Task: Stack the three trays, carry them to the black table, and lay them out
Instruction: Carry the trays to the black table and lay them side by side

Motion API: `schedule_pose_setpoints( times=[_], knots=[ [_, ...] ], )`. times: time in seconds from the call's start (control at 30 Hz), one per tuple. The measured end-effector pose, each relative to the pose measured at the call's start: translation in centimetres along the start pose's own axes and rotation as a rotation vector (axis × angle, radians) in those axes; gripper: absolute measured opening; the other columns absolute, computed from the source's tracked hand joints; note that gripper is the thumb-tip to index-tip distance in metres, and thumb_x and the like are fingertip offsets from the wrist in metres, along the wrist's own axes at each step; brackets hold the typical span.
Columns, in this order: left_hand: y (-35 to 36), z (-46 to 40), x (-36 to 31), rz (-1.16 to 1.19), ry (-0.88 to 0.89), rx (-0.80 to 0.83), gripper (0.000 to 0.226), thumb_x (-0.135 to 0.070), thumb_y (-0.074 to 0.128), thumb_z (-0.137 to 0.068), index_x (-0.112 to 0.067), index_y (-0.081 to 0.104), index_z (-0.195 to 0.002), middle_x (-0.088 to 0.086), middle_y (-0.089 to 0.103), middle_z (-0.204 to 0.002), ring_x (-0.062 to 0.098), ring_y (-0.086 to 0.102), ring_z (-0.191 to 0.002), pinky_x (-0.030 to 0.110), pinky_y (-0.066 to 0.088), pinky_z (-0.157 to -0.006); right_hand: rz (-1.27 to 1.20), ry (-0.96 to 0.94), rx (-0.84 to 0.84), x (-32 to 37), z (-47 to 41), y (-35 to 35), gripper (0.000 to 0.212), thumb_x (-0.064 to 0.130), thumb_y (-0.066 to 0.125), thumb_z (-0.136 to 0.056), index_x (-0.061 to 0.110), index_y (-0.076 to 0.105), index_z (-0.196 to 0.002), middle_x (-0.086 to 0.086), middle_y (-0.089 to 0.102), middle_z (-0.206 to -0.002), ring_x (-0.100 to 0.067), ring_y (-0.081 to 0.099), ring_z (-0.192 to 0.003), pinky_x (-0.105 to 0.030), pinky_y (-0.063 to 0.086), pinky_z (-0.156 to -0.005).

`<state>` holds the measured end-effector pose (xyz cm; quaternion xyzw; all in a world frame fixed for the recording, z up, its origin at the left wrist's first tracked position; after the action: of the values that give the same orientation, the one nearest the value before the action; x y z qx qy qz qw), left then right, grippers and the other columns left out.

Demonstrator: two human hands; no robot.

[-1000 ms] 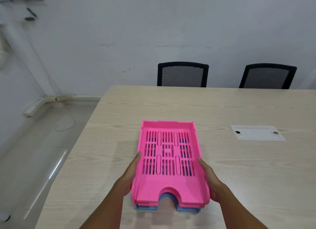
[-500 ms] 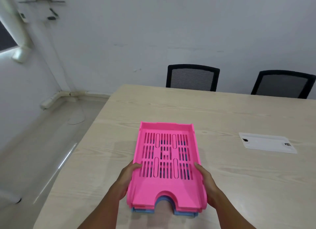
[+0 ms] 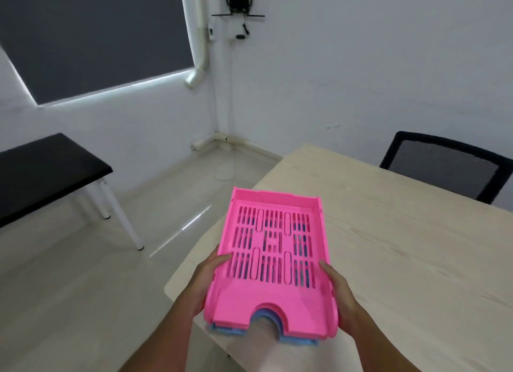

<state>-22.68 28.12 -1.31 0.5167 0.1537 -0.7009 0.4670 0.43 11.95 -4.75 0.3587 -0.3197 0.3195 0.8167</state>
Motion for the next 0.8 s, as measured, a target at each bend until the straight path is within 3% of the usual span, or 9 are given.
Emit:
schedule_pose_setpoints(
  times=[0.2, 0.4, 0.8],
  knots=[
    [-13.4, 2.7, -4.5, 0.110, 0.104, -0.158, 0.041, -0.027, 0.064, -0.087, -0.021, 0.060, -0.127, 0.021, 0.073, -0.105, 0.038, 0.070, -0.090, 0.057, 0.053, -0.090, 0.102, -0.014, 0.117, -0.7, -5.7, 14.1, 0.055, 0.044, 0.056, -0.090, 0.001, 0.064, -0.124, -0.025, 0.070, -0.117, -0.041, 0.067, -0.099, -0.061, 0.039, -0.110],
    [-28.4, 6.9, -8.6, 0.203, 0.193, -0.333, 0.044, -0.030, 0.068, -0.081, -0.018, 0.064, -0.123, 0.024, 0.071, -0.110, 0.040, 0.068, -0.095, 0.063, 0.049, -0.095, 0.233, 0.002, 0.240, -3.8, -11.5, 30.2, 0.068, 0.055, 0.071, -0.079, 0.006, 0.066, -0.126, -0.029, 0.063, -0.131, -0.053, 0.056, -0.123, -0.067, 0.035, -0.111],
    [-52.3, 14.1, -12.0, 0.242, 0.281, -0.686, 0.038, -0.027, 0.064, -0.085, -0.016, 0.063, -0.121, 0.020, 0.074, -0.103, 0.039, 0.069, -0.089, 0.062, 0.053, -0.090, 0.454, 0.058, 0.500, -11.0, -20.0, 57.5, 0.060, 0.054, 0.067, -0.078, 0.009, 0.073, -0.116, -0.025, 0.072, -0.118, -0.049, 0.066, -0.111, -0.063, 0.042, -0.108]
  ],
)
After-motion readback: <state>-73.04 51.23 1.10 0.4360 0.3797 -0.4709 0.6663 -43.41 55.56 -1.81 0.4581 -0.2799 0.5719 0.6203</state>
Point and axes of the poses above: each hand's wrist, its own z-axis away from the middle knuckle, its own y-axis out of the palm, x = y × z, the point moved 10 cm from there along -z, towards the middle knuckle
